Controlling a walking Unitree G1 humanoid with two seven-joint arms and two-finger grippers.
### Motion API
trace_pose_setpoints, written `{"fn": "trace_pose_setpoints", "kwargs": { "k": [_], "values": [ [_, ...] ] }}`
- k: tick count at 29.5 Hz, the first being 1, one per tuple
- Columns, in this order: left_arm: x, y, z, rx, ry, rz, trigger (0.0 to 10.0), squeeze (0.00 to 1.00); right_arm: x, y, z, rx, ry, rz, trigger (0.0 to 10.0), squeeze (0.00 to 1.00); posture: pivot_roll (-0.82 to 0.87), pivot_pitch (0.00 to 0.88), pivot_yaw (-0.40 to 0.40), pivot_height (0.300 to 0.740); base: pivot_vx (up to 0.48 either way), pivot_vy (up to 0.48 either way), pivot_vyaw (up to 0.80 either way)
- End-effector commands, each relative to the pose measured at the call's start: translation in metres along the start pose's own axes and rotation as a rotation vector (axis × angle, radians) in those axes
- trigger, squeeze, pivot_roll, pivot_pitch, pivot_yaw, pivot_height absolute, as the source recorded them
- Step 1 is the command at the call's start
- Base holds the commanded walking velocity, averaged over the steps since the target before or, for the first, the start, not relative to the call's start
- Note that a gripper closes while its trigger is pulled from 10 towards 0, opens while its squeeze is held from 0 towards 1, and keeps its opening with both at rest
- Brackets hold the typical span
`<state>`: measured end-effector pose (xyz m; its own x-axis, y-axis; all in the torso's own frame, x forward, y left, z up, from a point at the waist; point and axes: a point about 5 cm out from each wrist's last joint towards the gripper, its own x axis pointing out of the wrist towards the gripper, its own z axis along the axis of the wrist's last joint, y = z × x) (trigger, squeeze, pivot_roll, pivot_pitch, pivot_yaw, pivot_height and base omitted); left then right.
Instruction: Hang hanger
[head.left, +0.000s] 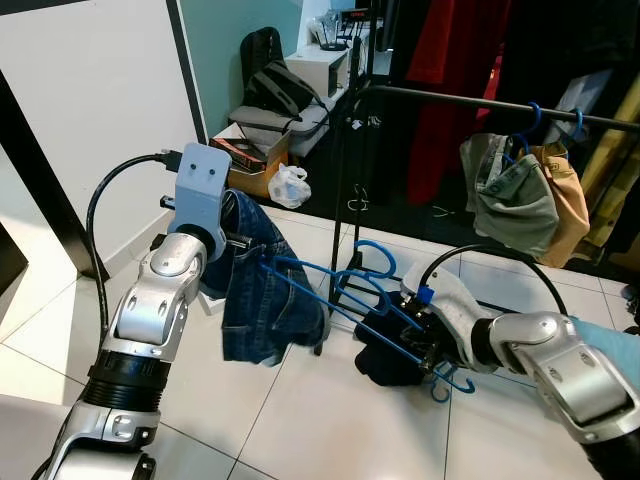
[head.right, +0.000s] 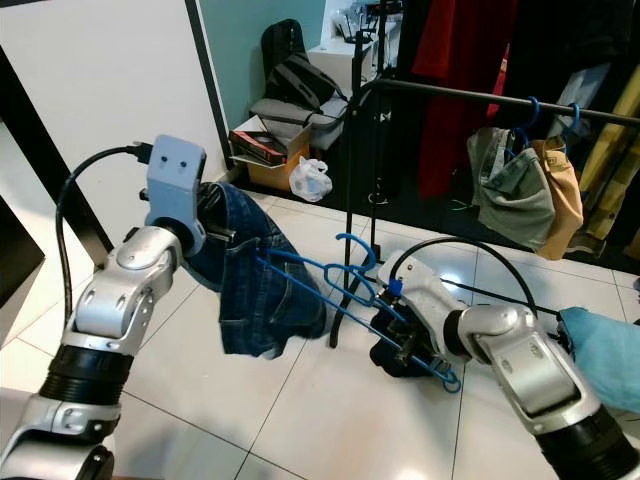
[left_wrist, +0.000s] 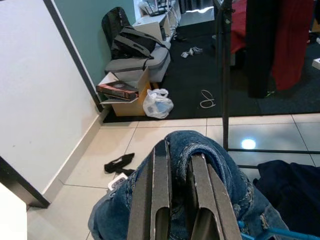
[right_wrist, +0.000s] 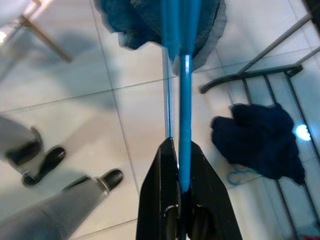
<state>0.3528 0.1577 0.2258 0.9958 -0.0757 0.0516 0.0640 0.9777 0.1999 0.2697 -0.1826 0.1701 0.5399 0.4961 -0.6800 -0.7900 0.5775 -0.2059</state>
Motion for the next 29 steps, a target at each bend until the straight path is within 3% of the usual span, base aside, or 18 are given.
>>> {"fn": "trace_pose_setpoints", "kwargs": {
  "k": [1, 6, 7, 14, 19, 23, 29],
  "values": [
    [0.001, 0.004, 0.008, 0.017, -0.031, 0.022, 10.0, 0.00, -0.010, 0.012, 0.001, -0.060, -0.023, 0.110, 10.0, 0.00, -0.09, 0.000, 0.042, 0.740, 0.000, 0.000, 0.00],
    [0.001, 0.004, 0.006, 0.031, -0.025, 0.027, 10.0, 0.00, -0.023, 0.015, -0.007, -0.085, 0.004, 0.168, 10.0, 0.00, -0.09, 0.000, 0.045, 0.740, 0.000, 0.000, 0.00],
    [0.001, 0.004, 0.006, 0.042, -0.024, 0.026, 10.0, 0.00, -0.036, 0.014, -0.011, -0.087, 0.025, 0.179, 10.0, 0.00, -0.09, 0.000, 0.048, 0.740, 0.000, 0.000, 0.00],
    [0.001, 0.004, 0.006, 0.046, -0.022, 0.022, 10.0, 0.00, -0.045, 0.010, -0.019, -0.083, 0.068, 0.156, 10.0, 0.00, -0.09, 0.000, 0.052, 0.740, 0.000, 0.000, 0.00],
    [0.001, 0.004, 0.007, 0.046, -0.023, 0.021, 10.0, 0.00, -0.041, 0.018, -0.014, -0.096, 0.021, 0.208, 10.0, 0.00, -0.09, 0.000, 0.054, 0.740, 0.000, 0.000, 0.00],
    [0.002, 0.002, 0.008, 0.040, -0.026, 0.021, 10.0, 0.00, -0.031, 0.037, 0.004, -0.125, -0.104, 0.325, 10.0, 0.00, -0.08, 0.000, 0.048, 0.740, 0.000, 0.000, 0.00],
    [0.001, 0.000, 0.009, 0.027, -0.027, 0.018, 10.0, 0.00, -0.011, 0.031, 0.012, -0.117, -0.133, 0.257, 10.0, 0.00, -0.08, 0.000, 0.044, 0.740, 0.000, 0.000, 0.00]
  ]
}}
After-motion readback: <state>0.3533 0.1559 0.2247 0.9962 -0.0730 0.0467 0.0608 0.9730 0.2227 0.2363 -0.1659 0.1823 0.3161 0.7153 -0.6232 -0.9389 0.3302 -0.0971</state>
